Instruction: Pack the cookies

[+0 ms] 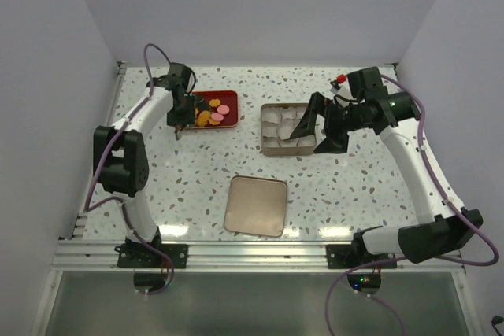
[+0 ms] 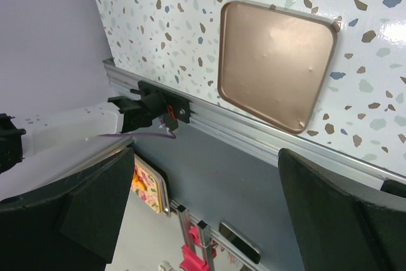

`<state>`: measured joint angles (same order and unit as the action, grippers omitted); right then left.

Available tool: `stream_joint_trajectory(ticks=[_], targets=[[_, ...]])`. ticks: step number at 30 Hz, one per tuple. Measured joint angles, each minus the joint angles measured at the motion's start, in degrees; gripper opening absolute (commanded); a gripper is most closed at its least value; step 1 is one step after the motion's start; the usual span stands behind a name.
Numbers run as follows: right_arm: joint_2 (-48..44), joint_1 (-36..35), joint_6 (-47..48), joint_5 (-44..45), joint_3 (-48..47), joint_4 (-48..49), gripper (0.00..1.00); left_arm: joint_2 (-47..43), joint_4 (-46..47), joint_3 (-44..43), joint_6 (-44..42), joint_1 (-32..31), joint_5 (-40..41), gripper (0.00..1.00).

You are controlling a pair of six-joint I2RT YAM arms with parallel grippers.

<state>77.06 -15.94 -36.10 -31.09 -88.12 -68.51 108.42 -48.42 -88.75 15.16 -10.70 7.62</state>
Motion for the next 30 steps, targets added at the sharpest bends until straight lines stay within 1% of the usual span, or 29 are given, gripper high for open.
stream_joint_trajectory(ticks=[3,12,17,21,30], targets=[[-0.3,0.0,-0.1,0.0,0.0,0.0,0.99,-1.3,-0.9,-0.3,0.0,0.0,-0.5,0.45],[-0.6,0.0,-0.3,-0.2,0.0,0.0,0.99,-1.4,-4.4,-2.8,-0.7,0.0,-1.8,0.51],[-0.7,0.0,-0.3,-0.4,0.0,0.0,0.99,0.9,-6.1,-9.5,-1.0,0.0,-2.3,0.52],[-0.7,0.0,-0.2,-0.4,-0.1,-0.2,0.99,3.0,-7.1,-12.9,-1.1,0.0,-2.5,0.53],[-0.6,0.3,0.3,-0.4,-0.9,-0.7,0.99,7.8,-10.2,-14.6,-1.1,0.0,-2.4,0.54]])
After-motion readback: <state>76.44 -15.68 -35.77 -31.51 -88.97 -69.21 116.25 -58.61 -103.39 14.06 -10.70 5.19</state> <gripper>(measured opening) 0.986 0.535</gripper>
